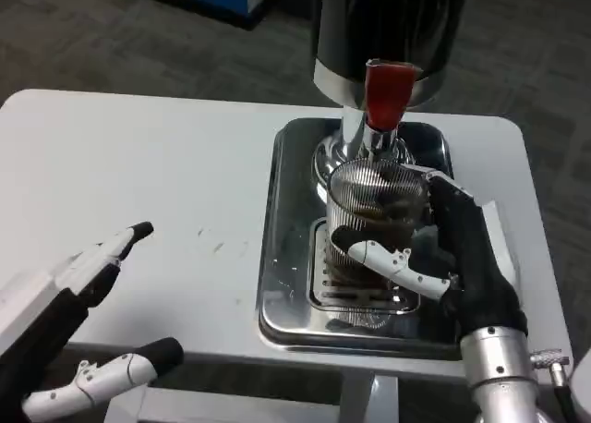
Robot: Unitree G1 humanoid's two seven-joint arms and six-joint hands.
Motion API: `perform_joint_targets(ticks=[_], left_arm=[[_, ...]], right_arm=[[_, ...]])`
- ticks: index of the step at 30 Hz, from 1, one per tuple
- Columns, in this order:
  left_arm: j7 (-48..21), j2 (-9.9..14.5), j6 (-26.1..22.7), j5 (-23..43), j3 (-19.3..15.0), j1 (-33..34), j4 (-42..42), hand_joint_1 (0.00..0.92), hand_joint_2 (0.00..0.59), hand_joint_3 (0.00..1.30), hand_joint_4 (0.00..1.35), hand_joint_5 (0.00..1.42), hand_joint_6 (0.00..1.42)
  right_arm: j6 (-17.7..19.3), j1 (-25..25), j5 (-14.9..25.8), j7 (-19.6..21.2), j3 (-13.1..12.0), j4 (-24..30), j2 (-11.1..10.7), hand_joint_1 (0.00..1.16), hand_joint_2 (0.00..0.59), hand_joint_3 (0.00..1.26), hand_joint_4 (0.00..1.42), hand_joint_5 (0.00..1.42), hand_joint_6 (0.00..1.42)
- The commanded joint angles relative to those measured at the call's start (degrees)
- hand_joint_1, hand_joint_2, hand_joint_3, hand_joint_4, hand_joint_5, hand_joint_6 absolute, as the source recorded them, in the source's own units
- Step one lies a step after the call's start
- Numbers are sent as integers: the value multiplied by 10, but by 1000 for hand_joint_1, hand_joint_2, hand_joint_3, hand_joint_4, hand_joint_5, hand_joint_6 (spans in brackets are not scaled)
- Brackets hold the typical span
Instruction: Grasp the cup under the faucet to collect the drink, then remove the cup.
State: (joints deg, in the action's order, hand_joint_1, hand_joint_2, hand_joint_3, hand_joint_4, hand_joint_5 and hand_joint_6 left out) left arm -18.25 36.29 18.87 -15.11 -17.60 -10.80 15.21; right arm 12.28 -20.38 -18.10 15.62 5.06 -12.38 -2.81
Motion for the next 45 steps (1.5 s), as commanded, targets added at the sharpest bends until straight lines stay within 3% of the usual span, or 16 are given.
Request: perform_joint_targets(ticks=[1,19,34,45], left_arm=[[0,6,1,-3,1,2,4,0,103,0,0,0,0],[10,-5,7,-43,9,-5,52,0,103,0,0,0,0],[5,9,24,-37,-25,-30,64,0,104,0,0,0,0],[-11,17,28,-24,-42,-61,100,0,104,0,0,0,0]], right_arm=[[-8,23,-4,3,-1,26,4,903,140,677,718,926,1007],[-33,96,-20,-43,31,165,4,918,142,696,741,958,1054],[-77,179,-4,-120,49,316,3,903,138,713,754,972,1082],[-120,248,12,-184,55,439,-10,891,143,716,754,979,1089]])
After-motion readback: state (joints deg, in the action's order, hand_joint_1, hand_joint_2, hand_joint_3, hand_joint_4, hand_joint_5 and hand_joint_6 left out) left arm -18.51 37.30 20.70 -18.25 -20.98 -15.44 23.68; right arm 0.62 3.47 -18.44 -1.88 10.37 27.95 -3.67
